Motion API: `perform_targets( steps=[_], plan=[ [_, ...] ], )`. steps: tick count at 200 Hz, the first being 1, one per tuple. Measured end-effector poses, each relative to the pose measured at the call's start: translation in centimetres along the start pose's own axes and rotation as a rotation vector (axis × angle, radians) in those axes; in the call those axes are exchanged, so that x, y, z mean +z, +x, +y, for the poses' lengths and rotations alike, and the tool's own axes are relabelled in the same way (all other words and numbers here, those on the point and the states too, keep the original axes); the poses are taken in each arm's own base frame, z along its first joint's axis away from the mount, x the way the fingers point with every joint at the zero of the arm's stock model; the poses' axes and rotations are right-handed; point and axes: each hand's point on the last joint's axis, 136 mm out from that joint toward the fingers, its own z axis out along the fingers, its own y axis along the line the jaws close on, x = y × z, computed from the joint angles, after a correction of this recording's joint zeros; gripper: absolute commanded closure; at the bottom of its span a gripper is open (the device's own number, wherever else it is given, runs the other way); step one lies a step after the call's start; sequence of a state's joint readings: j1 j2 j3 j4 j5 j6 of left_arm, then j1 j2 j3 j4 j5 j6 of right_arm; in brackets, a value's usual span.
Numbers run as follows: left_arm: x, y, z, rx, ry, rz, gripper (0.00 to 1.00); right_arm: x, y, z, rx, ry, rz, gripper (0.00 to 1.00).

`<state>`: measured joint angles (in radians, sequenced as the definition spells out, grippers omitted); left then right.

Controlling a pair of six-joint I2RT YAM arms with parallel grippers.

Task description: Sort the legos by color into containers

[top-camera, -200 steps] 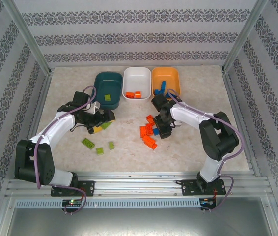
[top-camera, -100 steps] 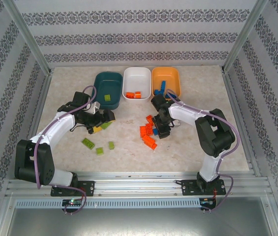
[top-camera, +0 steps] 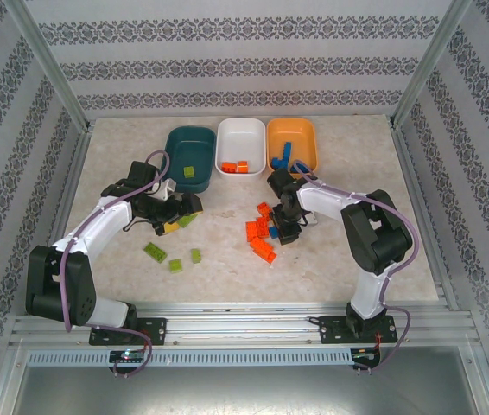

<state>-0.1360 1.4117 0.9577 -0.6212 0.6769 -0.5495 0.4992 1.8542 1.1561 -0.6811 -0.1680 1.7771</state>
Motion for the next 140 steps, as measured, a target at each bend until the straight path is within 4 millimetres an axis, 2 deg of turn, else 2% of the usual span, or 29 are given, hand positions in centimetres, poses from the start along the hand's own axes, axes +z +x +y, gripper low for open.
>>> perform_targets(
  steps=[54, 140],
  plan=[
    [0.0, 0.0, 0.0, 0.0, 0.0, 0.0, 0.0, -0.13, 0.02, -0.41, -0.001, 0.004, 0.005, 0.67],
    [0.0, 0.0, -0.01, 0.0, 0.0, 0.0, 0.0, -0.51, -0.69, -0.78, 0.012, -0.029, 0.008, 0.69]
  ],
)
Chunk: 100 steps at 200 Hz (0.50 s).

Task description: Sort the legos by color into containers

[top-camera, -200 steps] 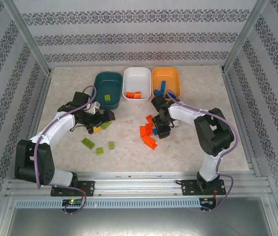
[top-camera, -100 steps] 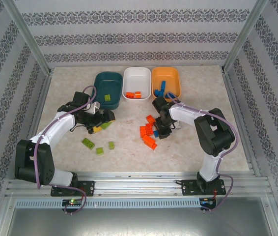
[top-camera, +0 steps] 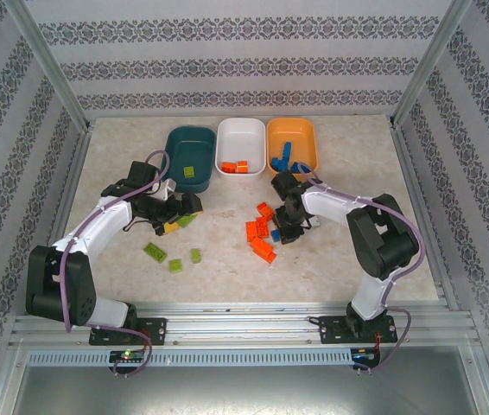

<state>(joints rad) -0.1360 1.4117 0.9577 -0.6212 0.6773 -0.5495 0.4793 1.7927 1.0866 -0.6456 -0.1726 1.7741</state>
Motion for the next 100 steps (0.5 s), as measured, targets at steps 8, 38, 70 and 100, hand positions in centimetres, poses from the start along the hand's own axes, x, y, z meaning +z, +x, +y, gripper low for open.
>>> perform_targets(
  steps=[8, 38, 70, 100],
  plan=[
    [0.0, 0.0, 0.0, 0.0, 0.0, 0.0, 0.0, -0.1, -0.4, -0.3, 0.008, 0.001, -0.004, 0.69],
    [0.0, 0.0, 0.0, 0.0, 0.0, 0.0, 0.0, -1.9, -3.0, -1.2, 0.045, -0.024, -0.028, 0.69],
    [0.0, 0.0, 0.0, -0.001, 0.0, 0.0, 0.0, -5.4, -6.4, -1.4, 0.085, -0.096, -0.071, 0.69],
    [0.0, 0.0, 0.0, -0.001, 0.0, 0.001, 0.0, -8.7, -9.4, -0.7, 0.067, -0.151, -0.119, 0.69]
  ],
)
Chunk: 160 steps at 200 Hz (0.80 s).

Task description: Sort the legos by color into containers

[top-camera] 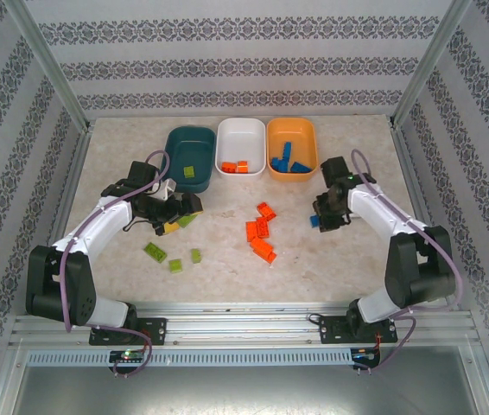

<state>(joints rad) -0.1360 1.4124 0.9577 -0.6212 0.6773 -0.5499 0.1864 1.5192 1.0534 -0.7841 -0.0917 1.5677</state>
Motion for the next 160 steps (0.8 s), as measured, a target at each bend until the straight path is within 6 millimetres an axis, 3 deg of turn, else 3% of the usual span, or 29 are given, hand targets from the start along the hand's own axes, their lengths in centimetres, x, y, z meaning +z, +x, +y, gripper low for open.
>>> perform_targets(
  steps=[29, 71, 117, 160],
  plan=[
    [0.0, 0.0, 0.0, 0.0, 0.0, 0.0, 0.0, -3.3, -1.5, 3.6, -0.087, -0.085, -0.03, 0.71],
    [0.0, 0.0, 0.0, 0.0, 0.0, 0.0, 0.0, -7.2, -1.6, 9.7, -0.262, -0.216, -0.066, 0.73],
    [0.0, 0.0, 0.0, 0.0, 0.0, 0.0, 0.0, -7.3, -1.0, 13.9, -0.402, -0.236, -0.039, 0.73],
    [0.0, 0.0, 0.0, 0.0, -0.001, 0.0, 0.0, -5.5, 0.3, 18.8, -0.582, -0.245, 0.014, 0.73]
  ],
)
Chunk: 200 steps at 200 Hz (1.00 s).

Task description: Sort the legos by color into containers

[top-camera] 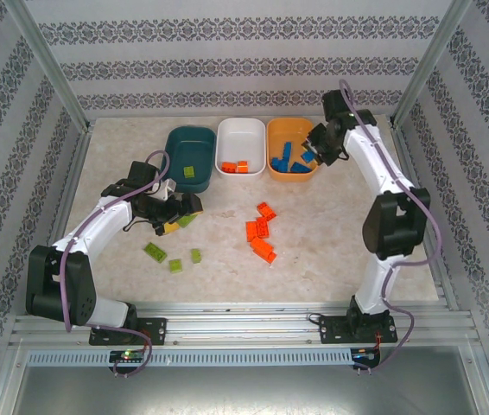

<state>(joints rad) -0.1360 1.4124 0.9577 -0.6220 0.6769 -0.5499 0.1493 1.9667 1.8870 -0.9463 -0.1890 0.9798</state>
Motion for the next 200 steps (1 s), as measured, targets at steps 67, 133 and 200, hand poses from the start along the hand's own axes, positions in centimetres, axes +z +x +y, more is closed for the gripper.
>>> perform_targets(
  steps=[67, 133, 200],
  plan=[
    [0.0, 0.5, 0.7, -0.017, -0.034, 0.016, 0.0, 6.6, -1.9, 3.1, -0.201, 0.047, 0.073, 0.72],
    [-0.1, 0.8, 1.4, -0.03, -0.068, 0.02, 0.0, 10.8, -1.1, 0.9, -0.216, 0.14, 0.157, 0.65],
    [-0.1, 0.8, 1.6, -0.035, -0.079, 0.021, 0.0, 11.0, -1.0, 1.1, -0.228, 0.125, 0.169, 0.41]
  ],
)
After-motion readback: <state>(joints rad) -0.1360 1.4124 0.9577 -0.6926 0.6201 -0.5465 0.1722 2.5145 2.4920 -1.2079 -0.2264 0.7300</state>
